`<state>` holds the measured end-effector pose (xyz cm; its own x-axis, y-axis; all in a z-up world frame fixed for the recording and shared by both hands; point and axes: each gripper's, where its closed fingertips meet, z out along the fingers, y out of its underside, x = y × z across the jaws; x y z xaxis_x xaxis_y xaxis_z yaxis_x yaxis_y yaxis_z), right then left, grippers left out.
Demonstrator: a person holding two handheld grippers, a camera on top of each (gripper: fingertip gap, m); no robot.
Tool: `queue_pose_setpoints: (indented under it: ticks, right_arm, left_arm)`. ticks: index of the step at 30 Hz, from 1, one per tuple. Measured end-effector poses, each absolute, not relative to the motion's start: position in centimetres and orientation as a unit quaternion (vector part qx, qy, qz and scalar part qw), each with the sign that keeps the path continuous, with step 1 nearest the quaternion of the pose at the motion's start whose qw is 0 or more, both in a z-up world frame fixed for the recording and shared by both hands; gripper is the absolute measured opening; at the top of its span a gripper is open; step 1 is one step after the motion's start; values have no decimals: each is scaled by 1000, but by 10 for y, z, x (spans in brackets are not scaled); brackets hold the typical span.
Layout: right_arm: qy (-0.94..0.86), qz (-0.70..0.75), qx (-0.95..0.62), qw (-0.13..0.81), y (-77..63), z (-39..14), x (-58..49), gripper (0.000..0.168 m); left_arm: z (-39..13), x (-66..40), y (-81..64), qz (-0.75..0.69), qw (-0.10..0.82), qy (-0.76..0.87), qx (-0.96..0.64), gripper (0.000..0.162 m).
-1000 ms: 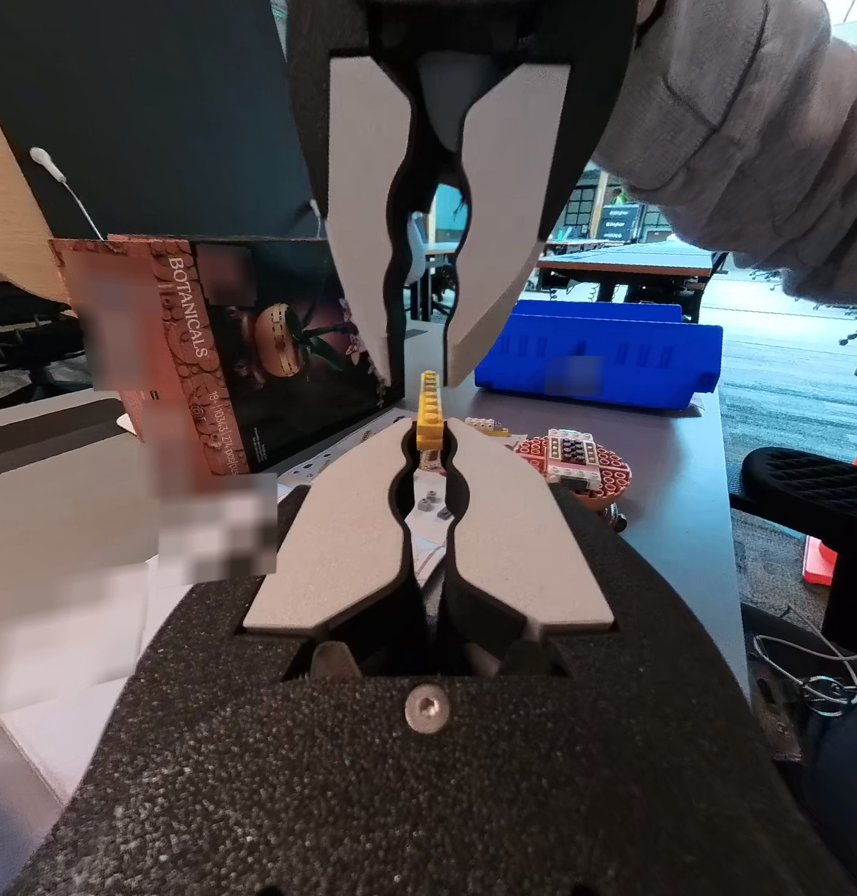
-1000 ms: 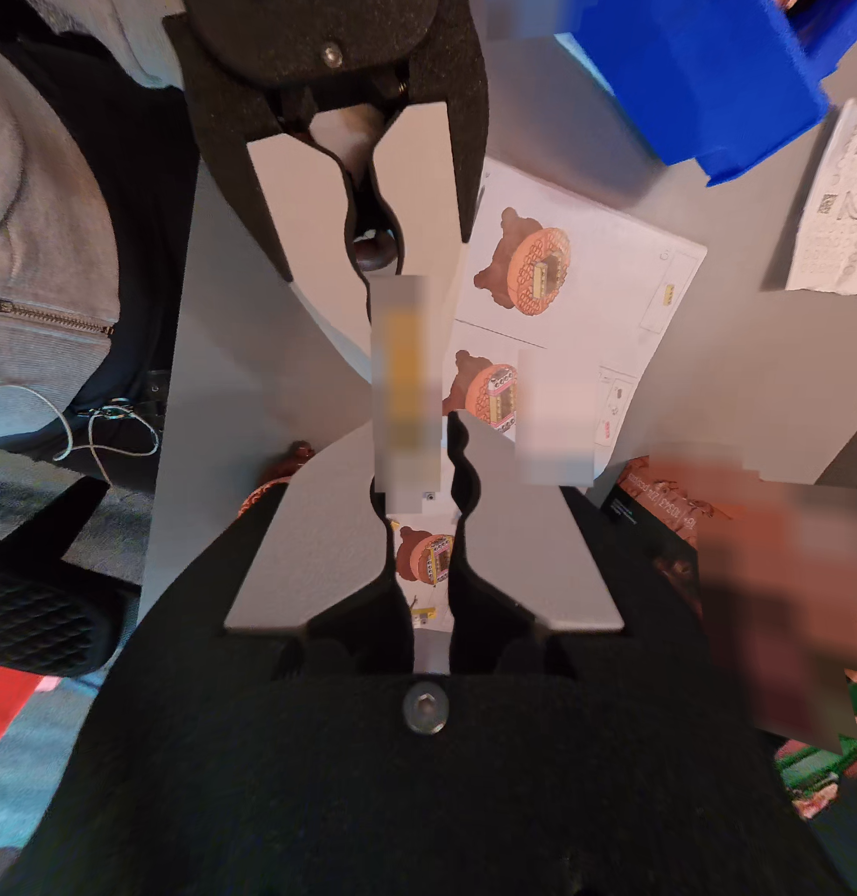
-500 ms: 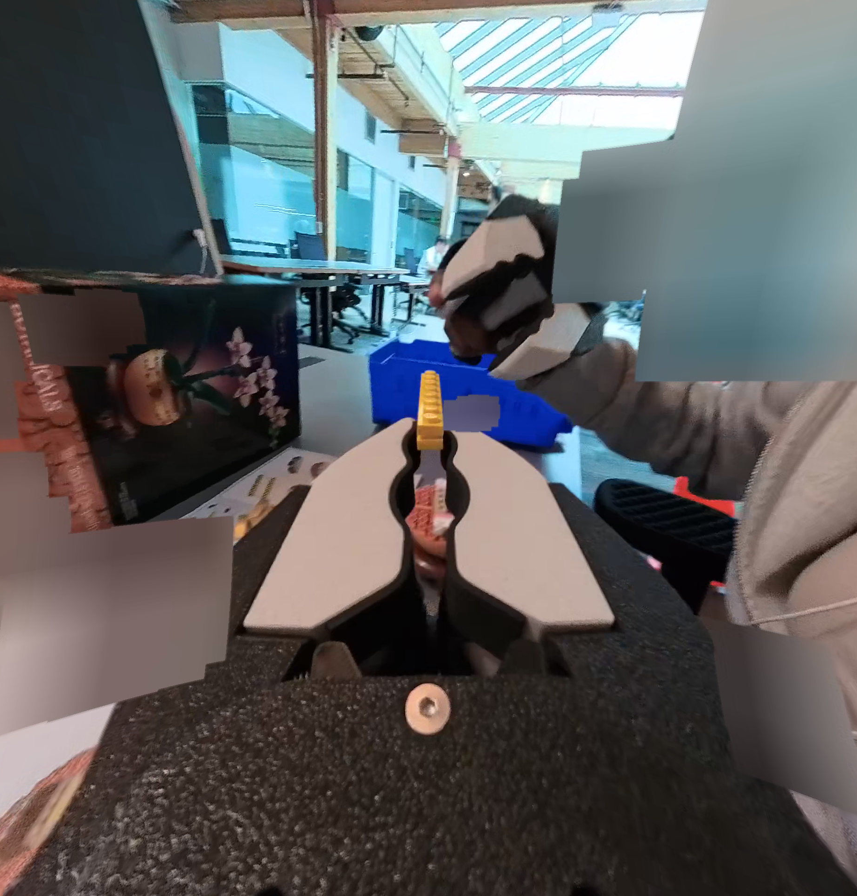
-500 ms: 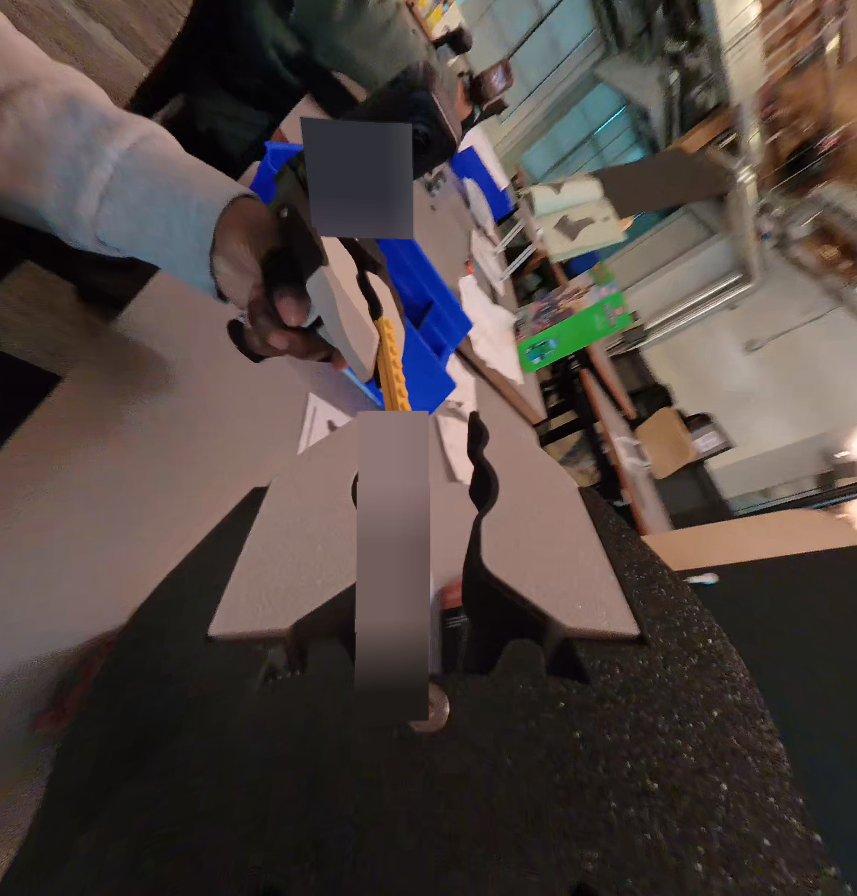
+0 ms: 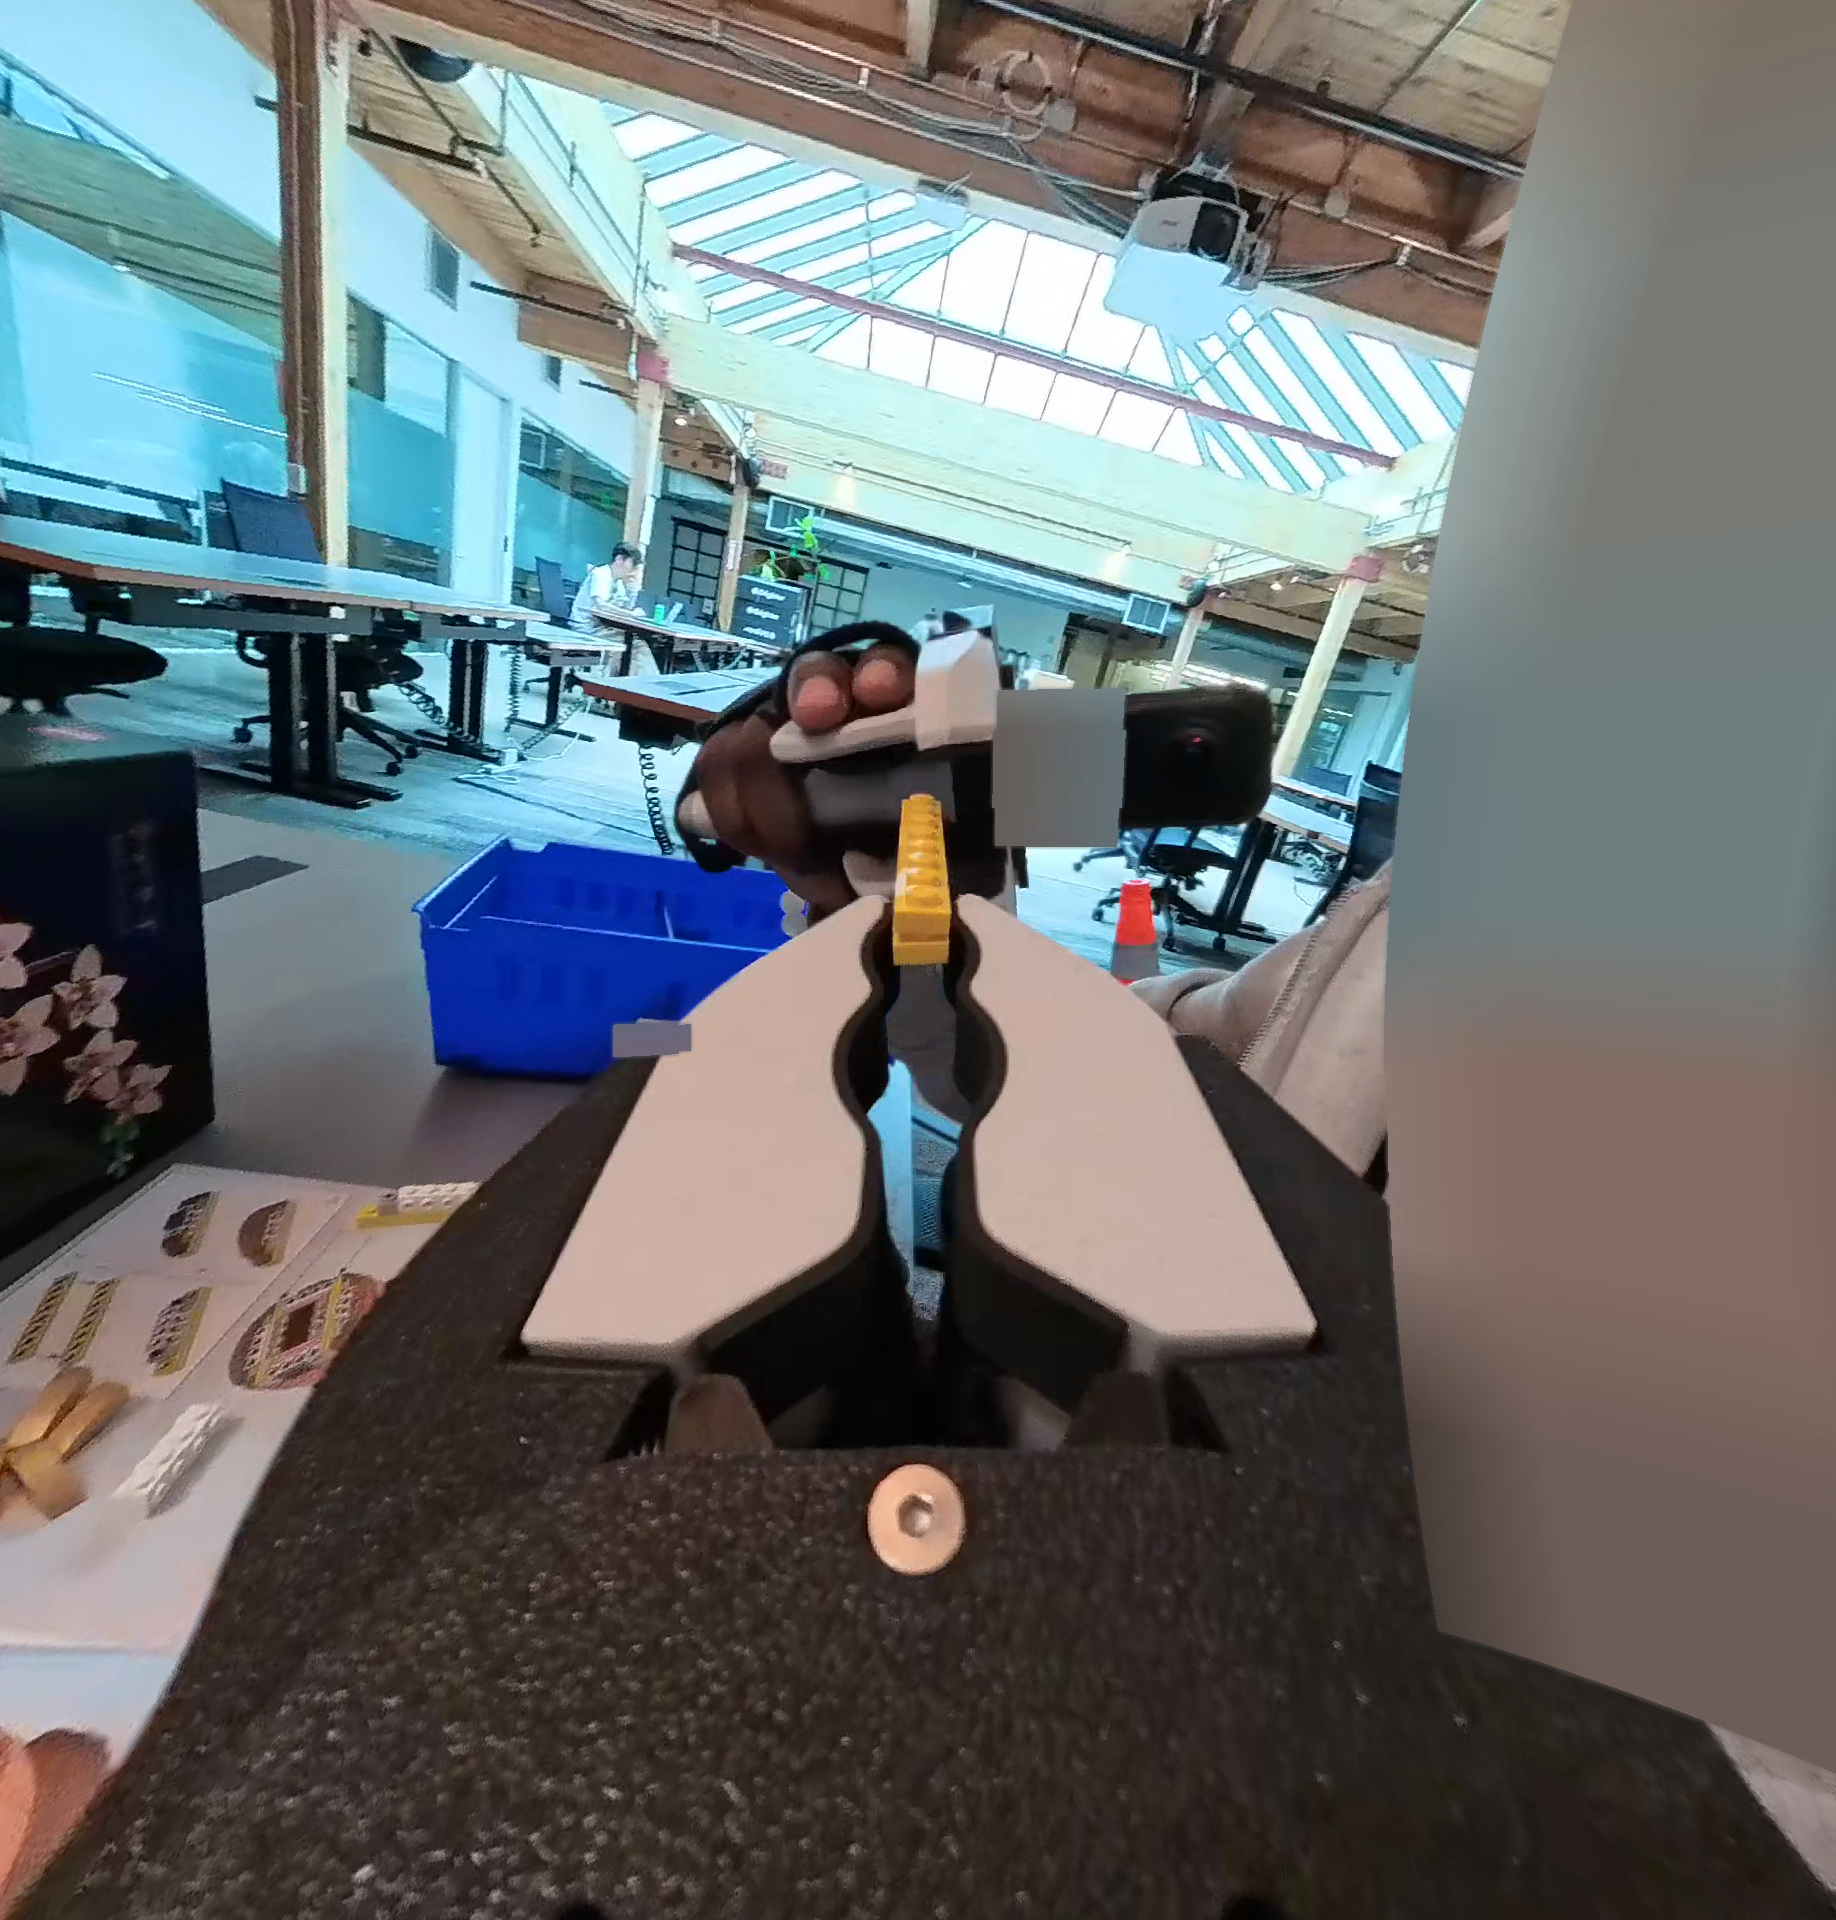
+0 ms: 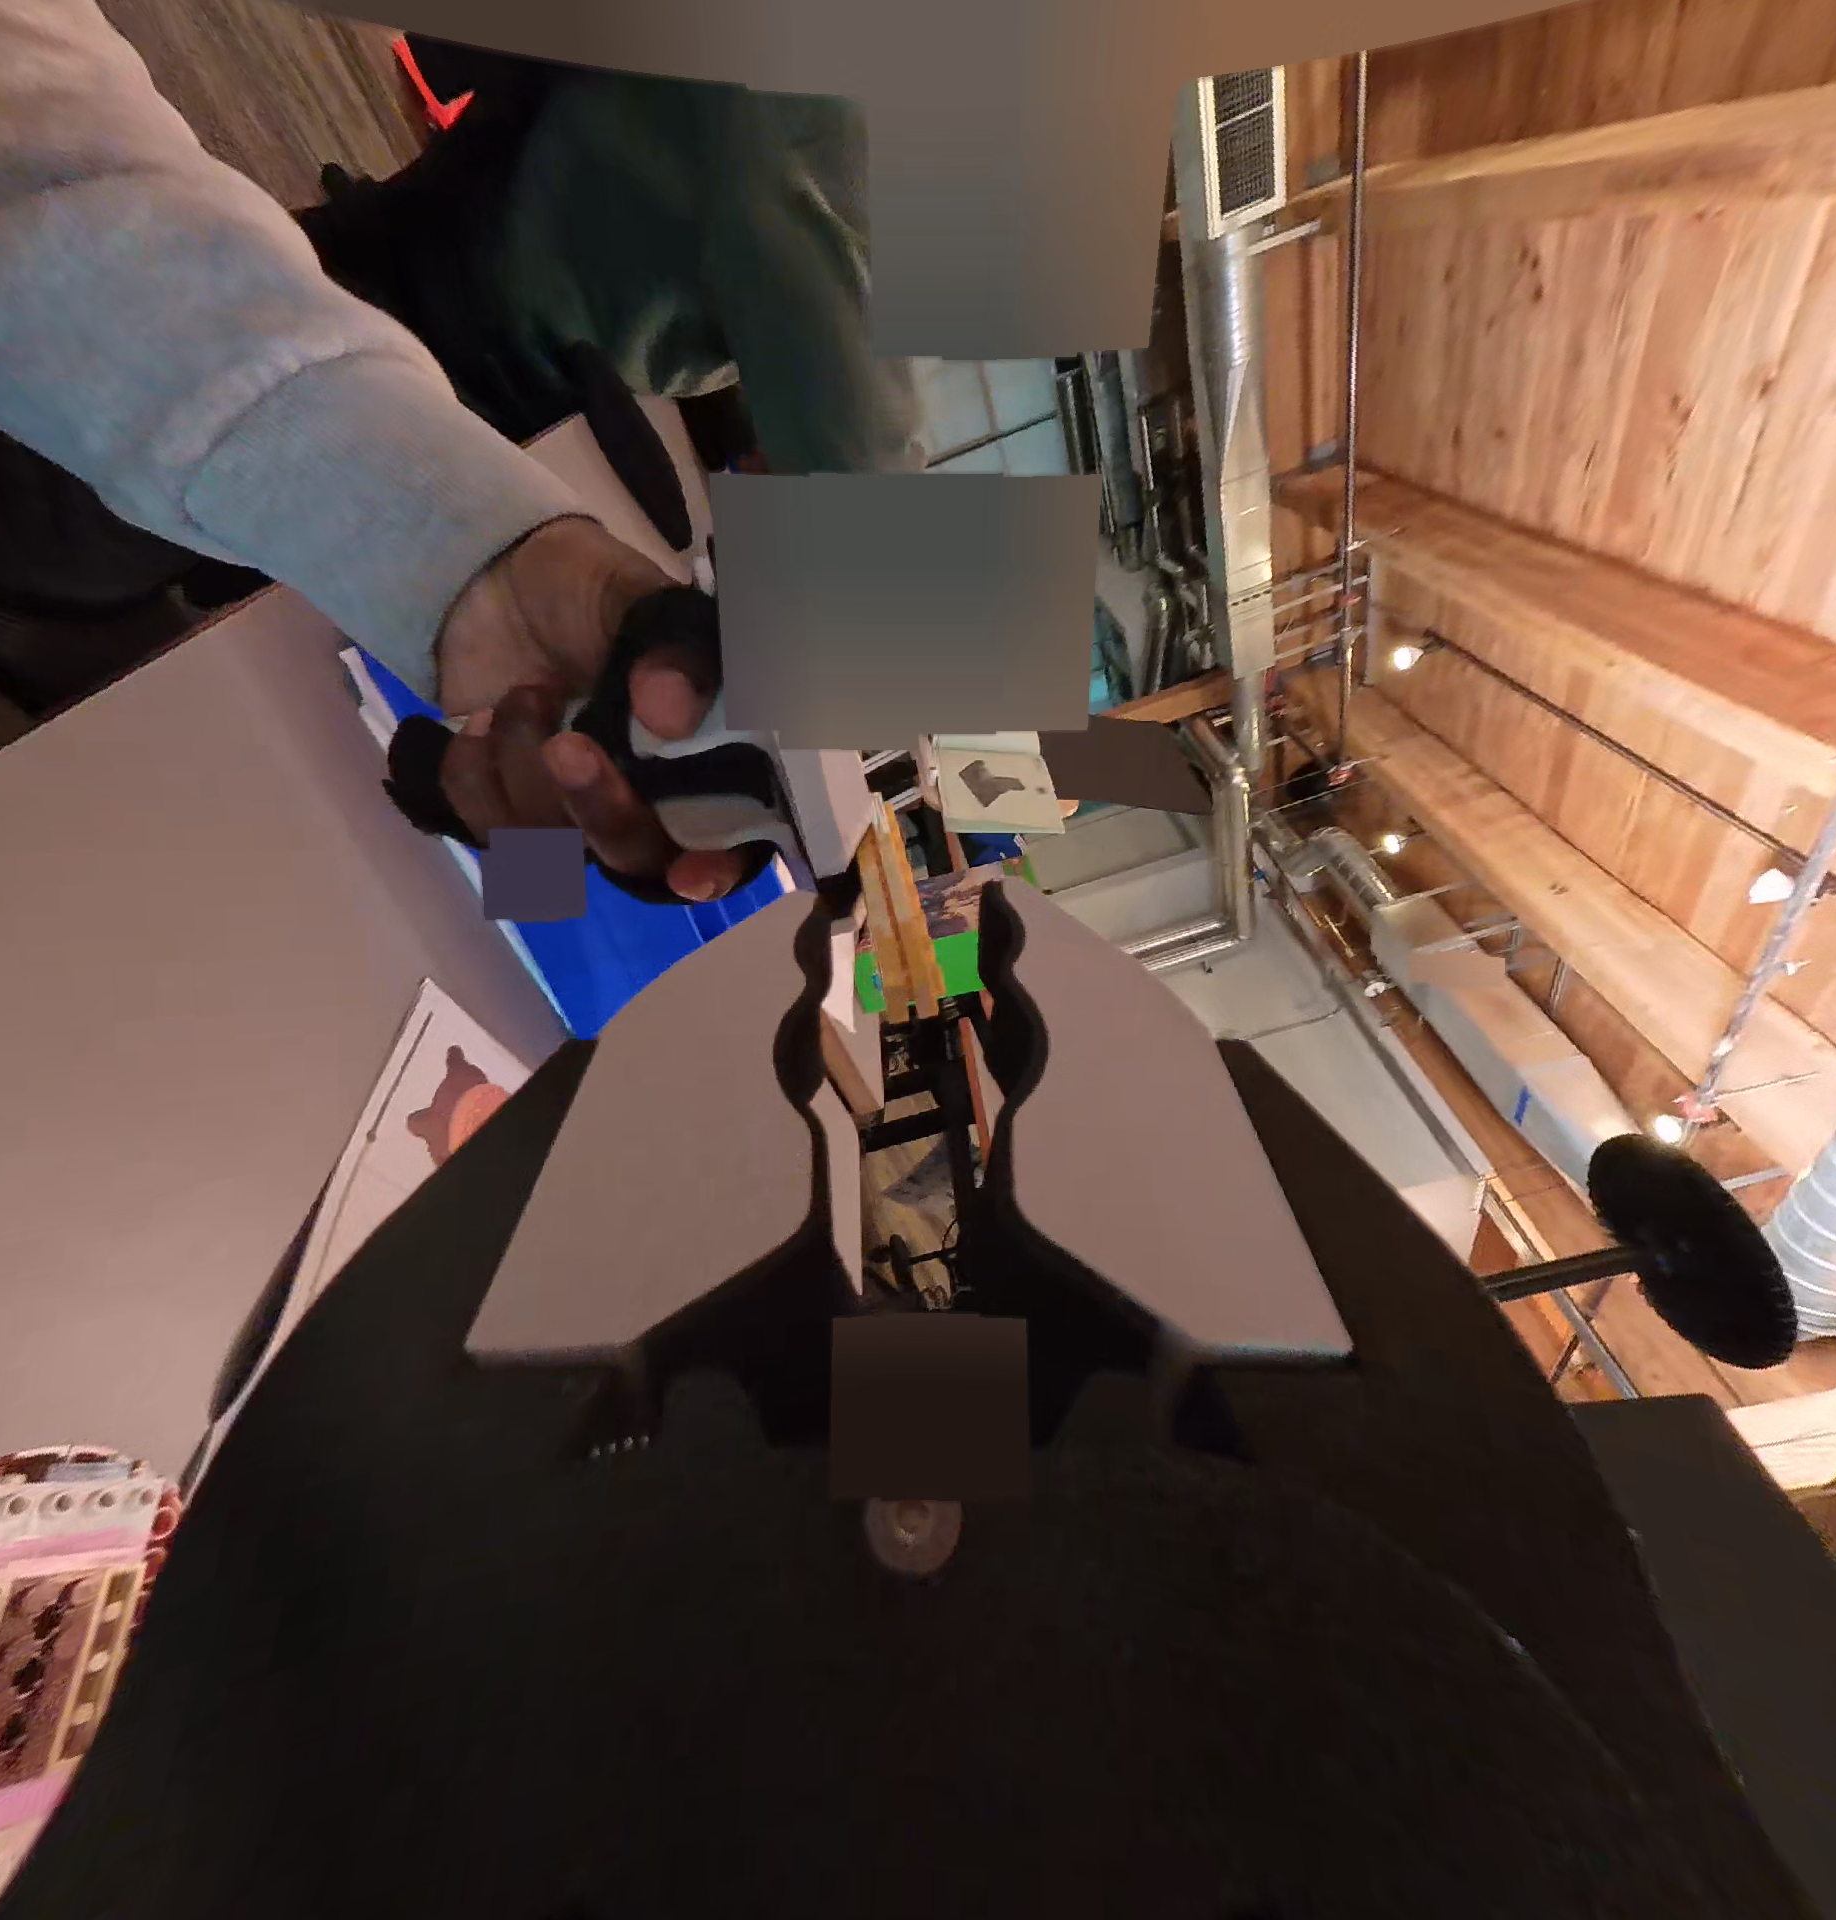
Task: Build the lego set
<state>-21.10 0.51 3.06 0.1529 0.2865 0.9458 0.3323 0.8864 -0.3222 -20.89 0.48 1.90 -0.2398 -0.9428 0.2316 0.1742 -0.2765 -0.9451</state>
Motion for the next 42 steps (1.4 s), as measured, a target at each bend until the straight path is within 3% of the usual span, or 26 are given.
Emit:
queue_pose_setpoints:
  ticks: [5,9,22,25,27,29,35,38,40,42]
  right_arm:
    - [-653,-28,-230,721,4,35,-213,23]
    - [-651,-26,-229,723,2,37,-212,10]
    - [-656,81,-300,688,4,34,-212,9]
    - [-634,125,-322,692,5,38,-209,9]
    - [-628,156,-339,683,5,35,-207,9]
    - [-624,186,-354,671,5,30,-207,9]
    - [-611,256,-376,648,-2,23,-209,9]
    - [-606,268,-386,642,-2,19,-208,9]
    - [-608,271,-393,634,-2,14,-209,9]
    - [-607,284,-393,629,-3,12,-209,9]
  left_arm:
    - [27,-207,-4,-677,407,432,-435,7]
    - [31,-207,-6,-684,402,433,-427,7]
    - [28,-206,-6,-681,394,439,-435,8]
    - [25,-208,-5,-619,456,482,-419,35]
    - [29,-213,2,-551,537,500,-397,40]
    - [31,-218,6,-468,607,528,-365,37]
    - [21,-214,2,-358,638,599,-326,10]
    - [18,-214,1,-364,638,599,-320,9]
    - [18,-214,2,-352,651,595,-313,22]
    - [15,-214,-3,-350,643,609,-304,10]
